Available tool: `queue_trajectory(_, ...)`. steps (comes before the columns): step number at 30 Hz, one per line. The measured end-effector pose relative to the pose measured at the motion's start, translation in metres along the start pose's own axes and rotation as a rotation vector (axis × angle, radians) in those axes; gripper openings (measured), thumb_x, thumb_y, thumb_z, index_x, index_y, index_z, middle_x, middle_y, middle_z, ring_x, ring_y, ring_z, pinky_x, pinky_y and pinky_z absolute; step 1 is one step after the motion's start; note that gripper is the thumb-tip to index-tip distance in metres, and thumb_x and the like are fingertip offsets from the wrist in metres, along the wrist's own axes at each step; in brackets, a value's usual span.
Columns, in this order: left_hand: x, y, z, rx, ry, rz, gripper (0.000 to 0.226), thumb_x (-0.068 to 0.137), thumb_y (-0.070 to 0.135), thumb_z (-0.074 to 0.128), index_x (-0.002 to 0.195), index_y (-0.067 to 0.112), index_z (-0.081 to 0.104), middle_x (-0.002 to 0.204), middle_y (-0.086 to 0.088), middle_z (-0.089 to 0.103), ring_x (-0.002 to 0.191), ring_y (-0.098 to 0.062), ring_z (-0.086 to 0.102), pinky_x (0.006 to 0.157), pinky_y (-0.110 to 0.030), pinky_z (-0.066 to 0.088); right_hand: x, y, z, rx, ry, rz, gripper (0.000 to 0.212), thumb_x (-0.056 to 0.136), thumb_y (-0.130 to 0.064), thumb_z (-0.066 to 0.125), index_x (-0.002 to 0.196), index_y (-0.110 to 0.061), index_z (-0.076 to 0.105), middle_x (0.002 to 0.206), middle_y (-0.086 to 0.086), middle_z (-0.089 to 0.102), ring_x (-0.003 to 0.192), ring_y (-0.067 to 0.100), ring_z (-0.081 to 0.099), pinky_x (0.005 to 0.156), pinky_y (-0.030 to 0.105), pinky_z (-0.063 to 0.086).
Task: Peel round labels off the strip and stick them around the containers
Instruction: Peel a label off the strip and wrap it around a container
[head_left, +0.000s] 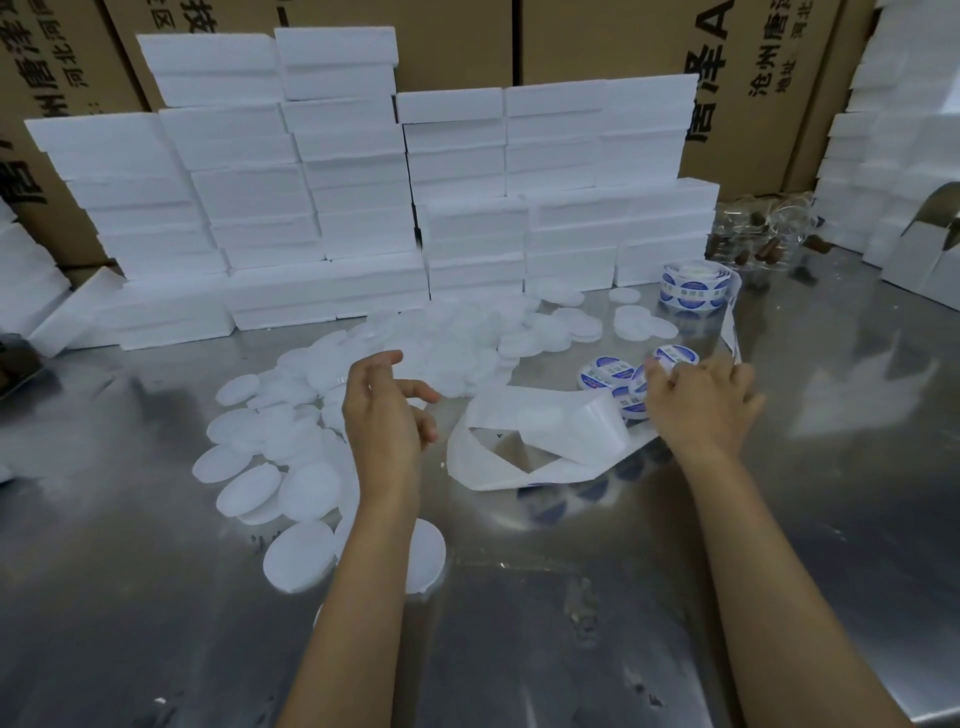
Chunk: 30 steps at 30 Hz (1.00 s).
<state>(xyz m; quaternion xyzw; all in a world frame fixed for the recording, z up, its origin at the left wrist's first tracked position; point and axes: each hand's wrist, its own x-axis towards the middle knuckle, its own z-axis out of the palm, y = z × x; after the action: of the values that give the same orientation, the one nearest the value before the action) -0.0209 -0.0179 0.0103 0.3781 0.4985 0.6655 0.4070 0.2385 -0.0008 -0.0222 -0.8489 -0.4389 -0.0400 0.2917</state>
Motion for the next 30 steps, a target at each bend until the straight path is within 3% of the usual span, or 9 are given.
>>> queue_trajectory(6, 0.011, 0.002, -0.012, -0.031, 0.108, -0.044, 0.024, 0.101, 0.021, 0.039, 0.096, 0.029, 0.061, 0.072, -0.003, 0.065, 0.038, -0.01, 0.044, 0.044, -0.021, 0.036, -0.002, 0.002, 0.004, 0.041, 0.124, 0.116, 0.047, 0.087, -0.054, 0.064, 0.094, -0.007, 0.066, 0.127, 0.019, 0.051, 0.124, 0.036, 0.038, 0.099, 0.047, 0.032)
queue_trajectory(10, 0.02, 0.003, -0.024, -0.09, 0.215, -0.057, 0.025, 0.099, 0.025, 0.038, 0.099, 0.022, 0.063, 0.07, -0.003, 0.062, 0.039, -0.009, 0.042, 0.045, -0.022, 0.032, -0.013, -0.018, -0.005, 0.322, 0.344, -0.084, 0.022, 0.089, -0.034, 0.064, 0.085, -0.013, 0.062, 0.113, 0.013, 0.055, 0.115, 0.035, 0.044, 0.094, 0.043, 0.033)
queue_trajectory(13, 0.025, 0.002, -0.03, -0.12, 0.267, -0.087, 0.025, 0.097, 0.023, 0.039, 0.098, 0.02, 0.064, 0.068, -0.002, 0.06, 0.04, -0.009, 0.041, 0.044, -0.021, 0.03, -0.041, -0.049, -0.012, 0.495, 0.406, -0.344, 0.014, 0.089, -0.027, 0.064, 0.083, -0.014, 0.062, 0.104, 0.009, 0.058, 0.108, 0.026, 0.043, 0.088, 0.032, 0.026)
queue_trajectory(15, 0.027, 0.002, -0.032, -0.131, 0.286, -0.113, 0.025, 0.097, 0.021, 0.038, 0.095, 0.02, 0.063, 0.067, -0.002, 0.059, 0.042, -0.009, 0.04, 0.043, -0.021, 0.029, -0.067, -0.07, -0.015, 0.554, 0.313, -0.552, 0.01, 0.088, -0.022, 0.066, 0.082, -0.015, 0.062, 0.097, 0.004, 0.06, 0.098, 0.022, 0.046, 0.086, 0.033, 0.031)
queue_trajectory(19, 0.029, 0.0, -0.035, -0.113, 0.293, -0.13, 0.027, 0.096, 0.018, 0.037, 0.091, 0.022, 0.062, 0.068, -0.002, 0.058, 0.042, -0.009, 0.04, 0.042, -0.019, 0.029, -0.115, -0.092, -0.015, 0.55, -0.246, -0.913, 0.016, 0.088, -0.029, 0.06, 0.075, -0.019, 0.062, 0.077, -0.01, 0.06, 0.08, 0.012, 0.051, 0.076, 0.037, 0.047)
queue_trajectory(21, 0.03, -0.001, -0.035, -0.103, 0.292, -0.135, 0.027, 0.095, 0.017, 0.036, 0.091, 0.022, 0.062, 0.069, -0.003, 0.059, 0.043, -0.01, 0.04, 0.041, -0.019, 0.029, -0.128, -0.096, -0.013, 0.471, -0.411, -1.009, 0.021, 0.087, -0.038, 0.057, 0.076, -0.022, 0.064, 0.076, -0.012, 0.06, 0.08, 0.007, 0.05, 0.074, 0.034, 0.048)
queue_trajectory(24, 0.031, -0.002, -0.036, -0.103, 0.289, -0.137, 0.027, 0.095, 0.017, 0.036, 0.091, 0.021, 0.062, 0.067, -0.002, 0.058, 0.044, -0.012, 0.04, 0.041, -0.019, 0.028, -0.131, -0.097, -0.013, 0.425, -0.41, -1.072, 0.022, 0.086, -0.043, 0.061, 0.082, -0.024, 0.07, 0.088, -0.015, 0.06, 0.092, 0.005, 0.045, 0.085, 0.025, 0.041)
queue_trajectory(27, 0.03, -0.002, -0.036, -0.105, 0.279, -0.14, 0.027, 0.096, 0.017, 0.036, 0.092, 0.021, 0.062, 0.065, -0.002, 0.057, 0.044, -0.012, 0.039, 0.042, -0.02, 0.028, -0.126, -0.093, -0.011, 0.284, -0.417, -1.102, 0.027, 0.083, -0.054, 0.063, 0.091, -0.031, 0.073, 0.116, -0.018, 0.053, 0.115, 0.006, 0.036, 0.097, 0.024, 0.029)
queue_trajectory(30, 0.03, -0.001, -0.036, -0.096, 0.271, -0.149, 0.027, 0.096, 0.015, 0.036, 0.092, 0.02, 0.062, 0.066, -0.003, 0.057, 0.042, -0.012, 0.037, 0.041, -0.02, 0.027, -0.127, -0.09, -0.007, 0.218, -0.518, -1.107, 0.026, 0.083, -0.057, 0.063, 0.088, -0.033, 0.073, 0.137, -0.02, 0.042, 0.131, 0.004, 0.02, 0.105, 0.025, 0.017)
